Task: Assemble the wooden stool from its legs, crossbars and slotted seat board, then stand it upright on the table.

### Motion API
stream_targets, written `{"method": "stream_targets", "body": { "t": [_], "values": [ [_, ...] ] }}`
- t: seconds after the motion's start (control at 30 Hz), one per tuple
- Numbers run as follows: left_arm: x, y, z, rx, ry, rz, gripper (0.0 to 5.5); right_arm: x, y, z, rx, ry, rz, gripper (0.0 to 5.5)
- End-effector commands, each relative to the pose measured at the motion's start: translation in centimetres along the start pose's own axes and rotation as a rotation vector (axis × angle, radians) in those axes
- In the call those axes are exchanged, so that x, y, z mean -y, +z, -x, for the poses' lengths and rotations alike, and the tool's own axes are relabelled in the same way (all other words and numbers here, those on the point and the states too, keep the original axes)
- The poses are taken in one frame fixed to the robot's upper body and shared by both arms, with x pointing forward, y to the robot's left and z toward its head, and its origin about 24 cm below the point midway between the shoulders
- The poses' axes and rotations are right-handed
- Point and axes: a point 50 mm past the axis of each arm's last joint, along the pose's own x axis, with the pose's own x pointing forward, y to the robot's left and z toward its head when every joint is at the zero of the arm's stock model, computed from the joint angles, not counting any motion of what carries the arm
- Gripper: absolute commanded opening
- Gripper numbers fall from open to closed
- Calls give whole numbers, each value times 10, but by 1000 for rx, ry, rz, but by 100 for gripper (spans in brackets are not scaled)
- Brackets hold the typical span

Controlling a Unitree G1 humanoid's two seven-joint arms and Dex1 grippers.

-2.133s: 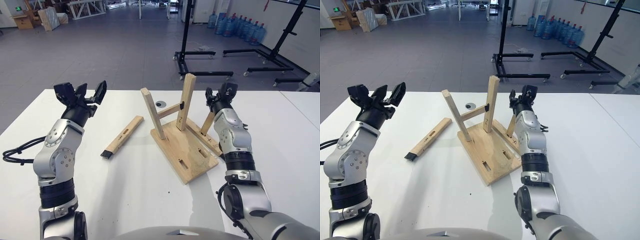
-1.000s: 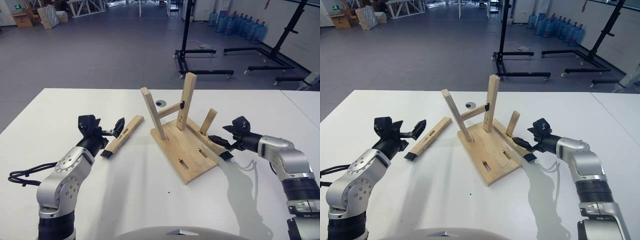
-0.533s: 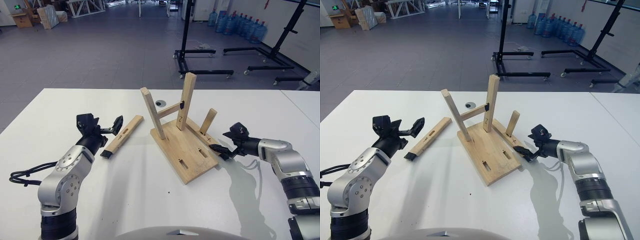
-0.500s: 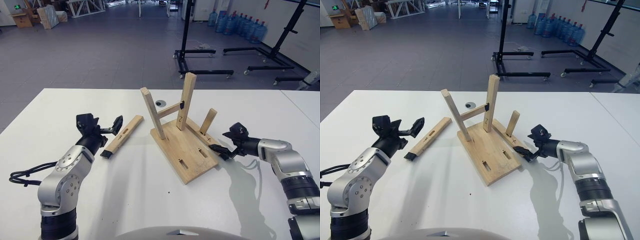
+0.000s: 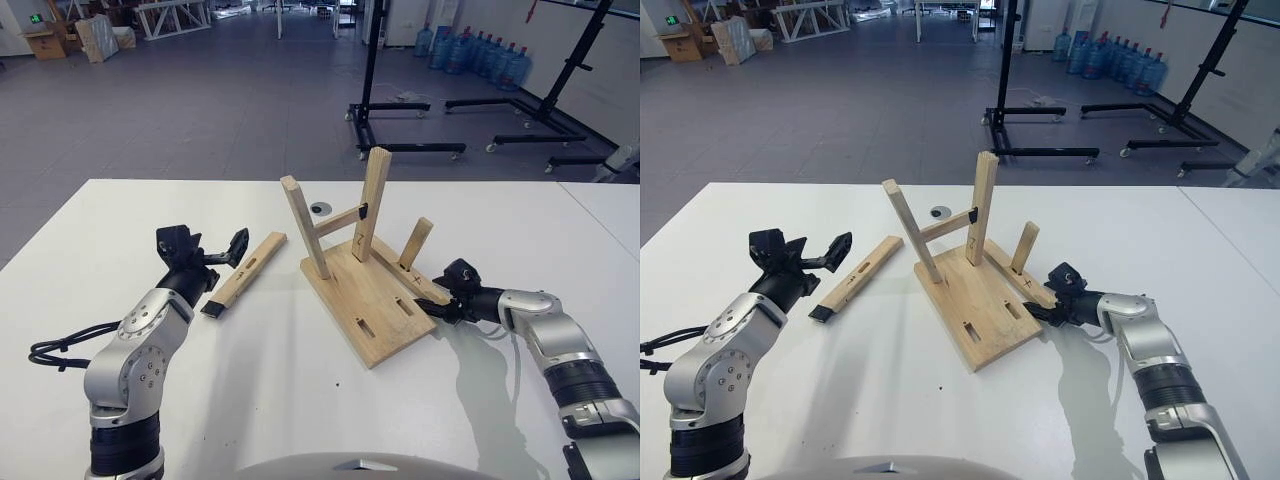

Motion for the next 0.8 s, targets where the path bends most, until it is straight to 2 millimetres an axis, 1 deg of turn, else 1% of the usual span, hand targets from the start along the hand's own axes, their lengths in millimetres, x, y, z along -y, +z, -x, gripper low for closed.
{"method": "stream_targets", "body": {
  "t": [0.03, 0.17, 0.27, 0.4, 0.5, 0.53, 0.6, 0.63, 0.67, 0.7, 0.73, 0.77, 0.8],
  "values": [
    [-2, 5, -3, 26, 10, 6, 540, 0, -16, 0, -67, -8, -40, 340],
    [-3, 11, -3, 61, -1, 45, 540, 2, -21, 1, -80, -16, -24, 263],
    [0, 15, 0, 77, -65, 58, 540, 5, -25, 2, -93, -30, -10, 210],
    [5, 24, 4, 86, -199, 87, 540, 13, -17, 8, -21, -33, -58, 208],
    [2, 31, 9, 72, -304, 122, 540, 36, -9, 23, 68, -113, -145, 207],
    [-1, 35, 11, 63, -335, 116, 540, 49, -3, 34, 129, -156, -187, 207],
    [-4, 44, 14, 45, -391, 116, 540, 71, 20, 63, 333, -208, -291, 207],
    [-4, 48, 15, 43, -421, 127, 540, 77, 32, 75, 422, -202, -312, 207],
    [0, 54, 16, 52, -489, 159, 540, 77, 52, 89, 543, -152, -317, 206],
    [4, 60, 17, 62, -553, 193, 540, 73, 71, 99, 643, -81, -299, 206],
    [9, 66, 17, 73, -628, 226, 540, 64, 91, 107, 736, 16, -280, 206],
    [17, 71, 16, 81, -705, 246, 540, 48, 112, 112, 814, 149, -247, 206],
    [23, 75, 14, 82, -759, 259, 540, 31, 128, 113, 860, 265, -227, 206]
  ]
}}
